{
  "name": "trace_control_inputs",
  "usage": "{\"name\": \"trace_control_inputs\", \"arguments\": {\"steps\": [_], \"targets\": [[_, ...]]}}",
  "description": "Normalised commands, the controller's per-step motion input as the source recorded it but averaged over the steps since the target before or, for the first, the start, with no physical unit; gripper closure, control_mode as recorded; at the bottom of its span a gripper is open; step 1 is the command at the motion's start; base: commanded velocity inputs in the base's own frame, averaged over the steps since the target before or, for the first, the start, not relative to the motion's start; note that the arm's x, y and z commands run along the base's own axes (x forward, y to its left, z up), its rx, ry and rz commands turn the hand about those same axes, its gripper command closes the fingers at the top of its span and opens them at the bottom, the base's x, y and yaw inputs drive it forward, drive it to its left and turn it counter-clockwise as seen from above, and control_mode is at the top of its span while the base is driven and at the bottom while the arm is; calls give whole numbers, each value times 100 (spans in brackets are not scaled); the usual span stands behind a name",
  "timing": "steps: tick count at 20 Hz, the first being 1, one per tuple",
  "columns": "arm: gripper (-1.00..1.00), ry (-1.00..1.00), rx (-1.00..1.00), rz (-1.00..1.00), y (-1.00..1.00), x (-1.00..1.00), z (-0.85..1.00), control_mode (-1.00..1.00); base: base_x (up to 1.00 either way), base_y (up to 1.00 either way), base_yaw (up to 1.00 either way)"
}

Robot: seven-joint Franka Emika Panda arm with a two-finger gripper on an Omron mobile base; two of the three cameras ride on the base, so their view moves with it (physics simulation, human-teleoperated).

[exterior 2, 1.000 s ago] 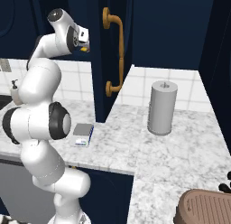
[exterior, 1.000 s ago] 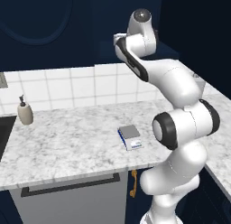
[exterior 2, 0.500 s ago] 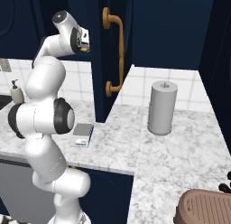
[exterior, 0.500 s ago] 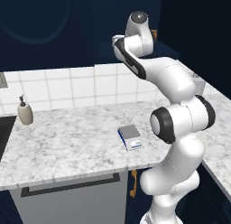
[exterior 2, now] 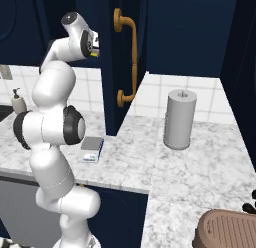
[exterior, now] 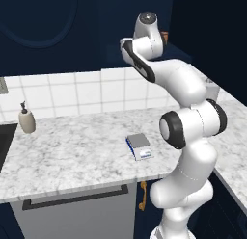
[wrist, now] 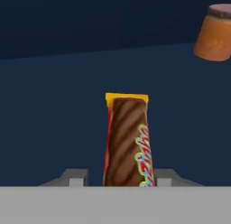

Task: Pick the bar and place it on the digital scale for weighing, and close the cabinet.

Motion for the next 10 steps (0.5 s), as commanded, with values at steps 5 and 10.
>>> {"name": "trace_control_inputs", "arguments": {"steps": [5, 10], "targets": [[100, 0, 0, -1, 37, -11, -11, -100, 0, 0, 0], [100, -2, 1, -6, 53, -85, 0, -100, 0, 0, 0]]}}
